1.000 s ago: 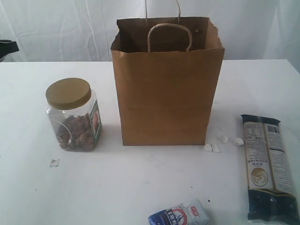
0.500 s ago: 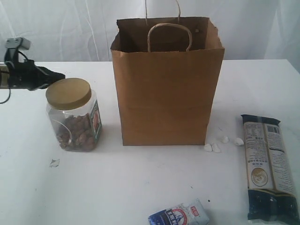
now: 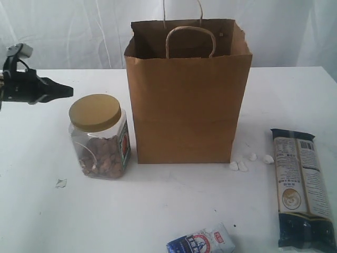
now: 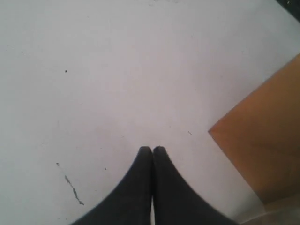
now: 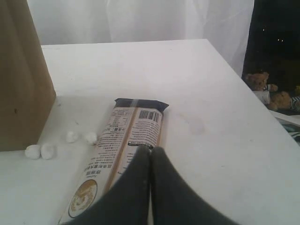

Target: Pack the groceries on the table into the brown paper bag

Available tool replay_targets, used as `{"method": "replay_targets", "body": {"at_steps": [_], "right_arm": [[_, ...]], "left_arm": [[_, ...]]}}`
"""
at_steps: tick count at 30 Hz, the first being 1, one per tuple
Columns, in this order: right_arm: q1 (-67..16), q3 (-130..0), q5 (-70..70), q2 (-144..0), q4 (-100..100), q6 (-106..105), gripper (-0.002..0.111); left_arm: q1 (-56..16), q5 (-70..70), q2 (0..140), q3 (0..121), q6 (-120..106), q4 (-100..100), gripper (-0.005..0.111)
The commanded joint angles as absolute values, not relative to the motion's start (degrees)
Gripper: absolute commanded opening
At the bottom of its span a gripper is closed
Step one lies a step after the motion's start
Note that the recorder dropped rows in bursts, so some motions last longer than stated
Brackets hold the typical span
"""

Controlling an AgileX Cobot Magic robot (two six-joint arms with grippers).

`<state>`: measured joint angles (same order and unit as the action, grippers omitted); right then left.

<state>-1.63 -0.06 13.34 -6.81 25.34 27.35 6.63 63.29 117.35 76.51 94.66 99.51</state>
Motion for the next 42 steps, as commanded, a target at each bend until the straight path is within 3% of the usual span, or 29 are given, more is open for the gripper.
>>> {"method": "replay_targets", "body": {"at_steps": [1,5,13,23,29,35,42], "right_arm": [[-1.1,0.0,13.3,-6.9,25.6,27.1,0.0],[-1.1,0.0,13.3,-6.9,25.6,27.1,0.0],[-1.1,0.0,13.3,-6.8,25.6,27.1,0.0],[-1.1,0.0,13.3,-6.8,25.6,27.1,0.0],[-1.1,0.0,13.3,-6.8,25.6,27.1,0.0],[-1.1,0.0,13.3,-6.8,25.6,27.2,0.0],[-1.1,0.0,13.3,-6.8,25.6,28.1,0.0]], "left_arm": [[12.7,70.0,114.1,76.7,98.2,99.9,0.0],[13.9,70.0,108.1,74.0,102.1,99.9,0.0],[2.4,70.0,98.6,63.9,99.0,99.9,0.0],[-1.2,70.0,87.4,55.7,94.3,99.9,0.0],[-10.1,70.0,81.7,50.4,88.8,99.9,0.0],[-15.5,46.8,79.5,40.7,74.2,99.9,0.0],[-21.5,32.3,78.9,34.3,65.3,99.9,0.0]]}}
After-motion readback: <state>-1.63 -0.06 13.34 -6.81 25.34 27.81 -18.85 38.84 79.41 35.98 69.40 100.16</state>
